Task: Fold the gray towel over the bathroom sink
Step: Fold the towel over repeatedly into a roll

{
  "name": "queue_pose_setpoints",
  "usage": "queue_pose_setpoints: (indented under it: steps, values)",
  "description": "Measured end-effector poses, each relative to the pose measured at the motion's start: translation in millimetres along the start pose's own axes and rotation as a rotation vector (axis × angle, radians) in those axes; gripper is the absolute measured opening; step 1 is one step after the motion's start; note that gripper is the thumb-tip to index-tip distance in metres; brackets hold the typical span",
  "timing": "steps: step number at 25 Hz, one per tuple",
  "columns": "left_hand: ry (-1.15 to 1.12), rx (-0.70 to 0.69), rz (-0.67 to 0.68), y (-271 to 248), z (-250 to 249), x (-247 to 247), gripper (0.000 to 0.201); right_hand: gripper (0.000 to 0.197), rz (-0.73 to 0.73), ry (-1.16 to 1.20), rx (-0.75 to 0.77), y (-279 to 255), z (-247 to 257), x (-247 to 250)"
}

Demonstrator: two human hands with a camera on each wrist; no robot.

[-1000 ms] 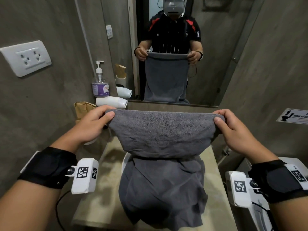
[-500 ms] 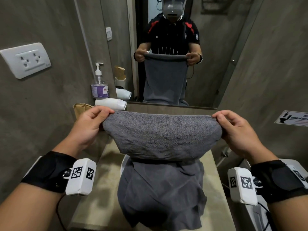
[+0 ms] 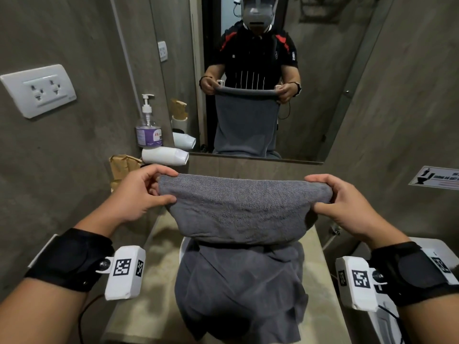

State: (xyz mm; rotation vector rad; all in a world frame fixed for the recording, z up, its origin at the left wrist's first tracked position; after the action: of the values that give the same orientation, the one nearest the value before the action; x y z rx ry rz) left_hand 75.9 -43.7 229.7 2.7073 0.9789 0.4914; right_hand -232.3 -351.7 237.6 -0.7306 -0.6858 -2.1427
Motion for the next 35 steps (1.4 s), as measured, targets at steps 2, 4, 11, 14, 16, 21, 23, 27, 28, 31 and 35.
queue_pose_setpoints:
  steps: [2, 4, 11, 14, 16, 21, 23, 27, 28, 31, 35]
  values:
    - [0.156, -0.046, -0.024, 1.2, -0.6, 0.2, 0.059, 0.05, -0.063, -0.087, 0.023, 0.7, 5.1, 0.1]
    - [0.284, -0.121, -0.072, 0.7, -5.1, 2.0, 0.046, 0.036, -0.094, -0.085, 0.025, 0.5, 9.6, 1.0]
    - [-0.06, -0.153, -0.046, -1.4, -25.5, -1.4, 0.017, 0.025, -0.119, 0.322, -0.012, 4.3, 10.7, 7.0]
    - [-0.378, -0.061, -0.088, -0.2, -24.6, -10.0, 0.022, 0.028, -0.156, 0.496, -0.049, 7.0, 13.7, 8.4]
    - [-0.569, -0.027, -0.116, -0.4, -25.0, -14.4, 0.028, 0.03, -0.178, 0.507, -0.066, 8.9, 12.1, 9.1]
    - [-0.6, -0.058, -0.109, 0.5, -21.9, -14.2, 0.042, 0.023, -0.223, 0.525, -0.065, 8.4, 1.4, 8.9]
    - [-0.518, -0.08, -0.158, 1.7, -18.5, -12.9, 0.033, 0.025, -0.218, 0.495, -0.021, 6.1, 1.7, 7.3]
    - [-0.429, -0.075, -0.207, 3.2, -12.1, -8.7, 0.018, 0.037, -0.194, 0.38, 0.005, 1.4, 2.5, 4.7]
    - [-0.417, -0.06, -0.192, 2.5, -10.2, -7.6, 0.02, 0.041, -0.181, 0.356, 0.005, -0.7, 1.7, 4.5]
    - [-0.41, 0.0, -0.118, 0.3, -12.2, -4.9, 0.037, 0.036, -0.109, 0.343, 0.013, -4.8, 2.2, 4.0]
    - [-0.324, 0.062, -0.012, -1.2, -19.1, -5.8, 0.08, 0.065, -0.093, 0.079, 0.027, -4.6, 7.6, 0.5]
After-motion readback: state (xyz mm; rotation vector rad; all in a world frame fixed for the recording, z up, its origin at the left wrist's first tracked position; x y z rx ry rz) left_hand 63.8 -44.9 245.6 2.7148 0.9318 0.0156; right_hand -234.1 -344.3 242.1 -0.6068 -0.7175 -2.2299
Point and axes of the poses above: each hand's wrist, its own y-axis towards the middle knuckle, its own x-axis out of the back of the hand, z = x × y, the point moved 3 cm from there along y, towards the middle knuckle, and after that the axes turned 15 degrees about -y, right-handed, at the moved point
